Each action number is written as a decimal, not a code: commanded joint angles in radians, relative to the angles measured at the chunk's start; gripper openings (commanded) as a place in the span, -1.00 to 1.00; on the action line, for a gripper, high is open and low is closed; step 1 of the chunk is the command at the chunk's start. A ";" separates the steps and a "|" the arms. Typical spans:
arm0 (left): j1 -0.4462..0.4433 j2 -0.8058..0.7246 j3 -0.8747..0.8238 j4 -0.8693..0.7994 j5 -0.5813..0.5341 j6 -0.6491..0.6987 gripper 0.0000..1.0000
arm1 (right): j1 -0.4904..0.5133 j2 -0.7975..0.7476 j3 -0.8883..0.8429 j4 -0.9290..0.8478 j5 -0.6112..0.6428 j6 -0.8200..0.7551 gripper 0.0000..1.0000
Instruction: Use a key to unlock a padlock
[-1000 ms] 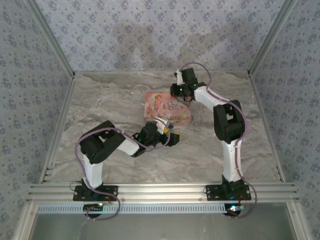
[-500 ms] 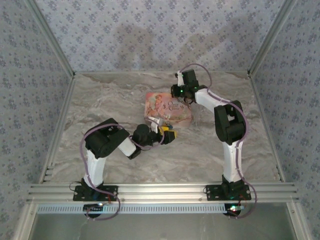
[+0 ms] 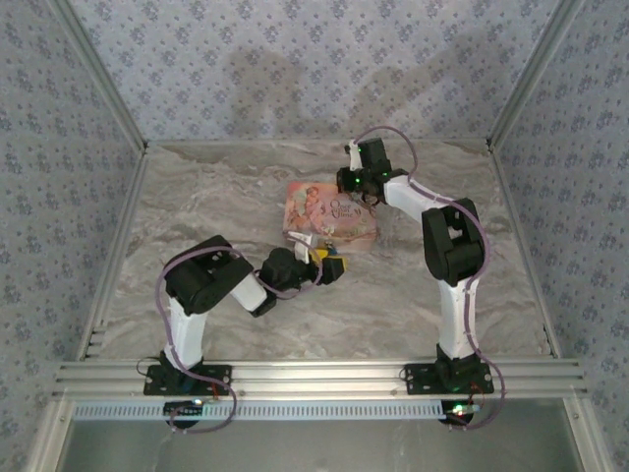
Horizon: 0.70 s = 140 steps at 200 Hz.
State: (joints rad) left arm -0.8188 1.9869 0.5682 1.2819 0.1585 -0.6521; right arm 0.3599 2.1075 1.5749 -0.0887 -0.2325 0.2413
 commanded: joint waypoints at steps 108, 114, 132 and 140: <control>-0.037 -0.012 0.133 -0.245 -0.111 0.108 0.80 | 0.039 -0.012 -0.034 -0.104 0.002 -0.014 -1.00; -0.038 -0.005 0.144 -0.243 -0.087 0.108 0.79 | 0.039 -0.012 -0.035 -0.103 0.002 -0.014 -1.00; -0.038 0.007 0.154 -0.216 -0.034 0.106 0.74 | 0.039 -0.011 -0.039 -0.104 0.003 -0.017 -1.00; -0.036 0.010 0.152 -0.193 -0.021 0.102 0.73 | 0.040 -0.011 -0.040 -0.103 0.004 -0.019 -1.00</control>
State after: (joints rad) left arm -0.8558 1.9667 0.6788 1.0412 0.0360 -0.5652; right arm 0.3717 2.1014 1.5692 -0.0830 -0.1780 0.2268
